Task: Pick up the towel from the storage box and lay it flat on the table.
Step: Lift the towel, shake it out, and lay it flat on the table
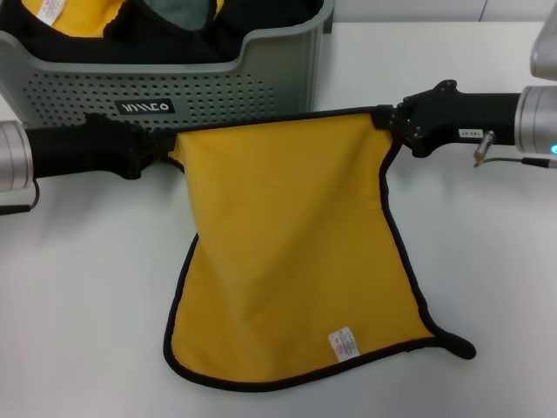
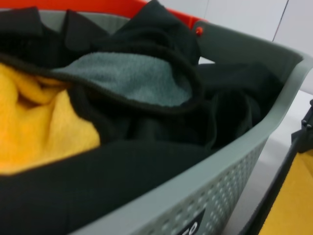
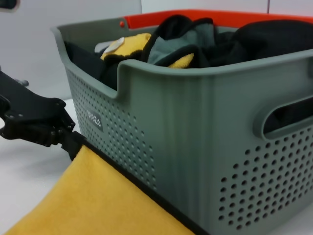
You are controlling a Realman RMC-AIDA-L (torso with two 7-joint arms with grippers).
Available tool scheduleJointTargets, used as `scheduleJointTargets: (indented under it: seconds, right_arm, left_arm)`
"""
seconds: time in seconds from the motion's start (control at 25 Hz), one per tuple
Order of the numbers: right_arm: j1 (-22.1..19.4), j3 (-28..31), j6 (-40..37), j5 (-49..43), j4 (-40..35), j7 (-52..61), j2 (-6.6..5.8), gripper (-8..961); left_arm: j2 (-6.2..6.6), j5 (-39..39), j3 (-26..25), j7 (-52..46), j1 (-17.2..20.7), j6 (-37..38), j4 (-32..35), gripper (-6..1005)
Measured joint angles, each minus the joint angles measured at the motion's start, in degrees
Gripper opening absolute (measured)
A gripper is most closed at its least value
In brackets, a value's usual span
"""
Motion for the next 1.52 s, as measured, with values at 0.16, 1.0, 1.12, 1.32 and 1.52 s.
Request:
scheduleJointTargets:
  seconds: [0.16, 1.0, 1.12, 1.32, 1.52]
  right_arm:
    - [1.0, -0.3, 1.3, -1.1, 0.0, -0.2, 0.04, 44]
    - [-2.0, -5.6, 4.4, -1.1, -9.1, 2.3, -0.10, 61]
    - [-2.5, -5.5, 3.0, -1.2, -10.0, 3.3, -0.49, 63]
    - [-2.0, -5.5, 3.4, -2.1, -8.5, 3.9, -0.55, 67]
    - [-1.5, -5.6, 4.2, -3.9, -8.4, 5.2, -0.28, 71]
  left_arm:
    - [-0.27, -0.1, 0.0, 0.0, 0.9, -0.2, 0.1, 26]
    - [-3.91, 10.3, 5.2, -9.9, -0.1, -1.9, 14.8, 28]
    - [-3.80, 11.2, 8.6, -13.7, 0.2, -2.1, 17.4, 28]
    - [-3.81, 12.6, 11.2, -16.3, 0.3, -3.6, 19.0, 28]
    - [-3.82, 15.4, 11.3, -16.9, 0.4, -5.8, 16.9, 29]
